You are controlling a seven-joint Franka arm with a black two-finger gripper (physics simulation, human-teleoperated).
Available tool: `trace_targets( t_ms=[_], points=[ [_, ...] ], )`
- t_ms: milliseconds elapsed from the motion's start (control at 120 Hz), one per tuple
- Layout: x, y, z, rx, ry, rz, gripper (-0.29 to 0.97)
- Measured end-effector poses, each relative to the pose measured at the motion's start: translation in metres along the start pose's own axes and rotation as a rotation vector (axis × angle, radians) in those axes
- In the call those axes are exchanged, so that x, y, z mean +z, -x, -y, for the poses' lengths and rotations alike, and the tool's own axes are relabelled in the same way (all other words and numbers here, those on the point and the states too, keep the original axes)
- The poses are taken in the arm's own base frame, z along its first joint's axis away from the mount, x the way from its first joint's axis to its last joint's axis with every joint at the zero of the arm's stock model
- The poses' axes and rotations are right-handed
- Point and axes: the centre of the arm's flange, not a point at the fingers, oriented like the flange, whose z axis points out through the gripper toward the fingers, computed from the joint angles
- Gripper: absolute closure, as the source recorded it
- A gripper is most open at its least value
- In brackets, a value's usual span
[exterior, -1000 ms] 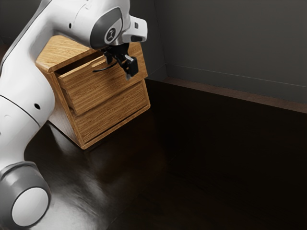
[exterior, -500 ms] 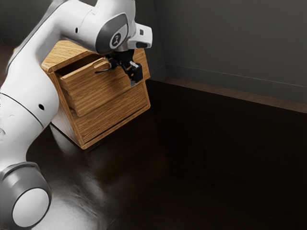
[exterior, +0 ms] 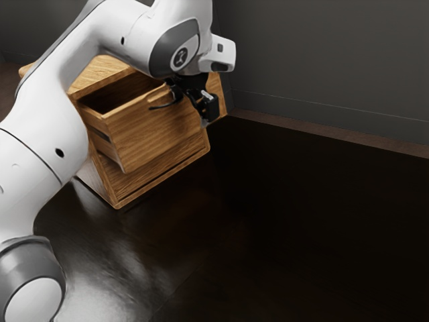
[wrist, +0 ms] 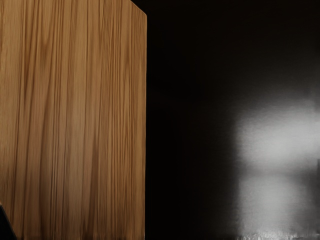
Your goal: Pull the drawer handle with one arm to open the drawer
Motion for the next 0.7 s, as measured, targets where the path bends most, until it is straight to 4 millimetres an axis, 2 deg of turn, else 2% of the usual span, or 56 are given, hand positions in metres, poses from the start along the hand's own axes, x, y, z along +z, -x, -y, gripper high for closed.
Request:
trace_targets(
  t_ms=[308,550,700],
  points=[
    [-0.014,0.008,-0.023,0.028,0.028,0.0,0.0],
    [-0.03,0.011,-0.045,0.05,0.038,-0.018,0.06],
    [-0.026,0.01,-0.059,0.064,0.039,-0.006,-0.02]
  ],
)
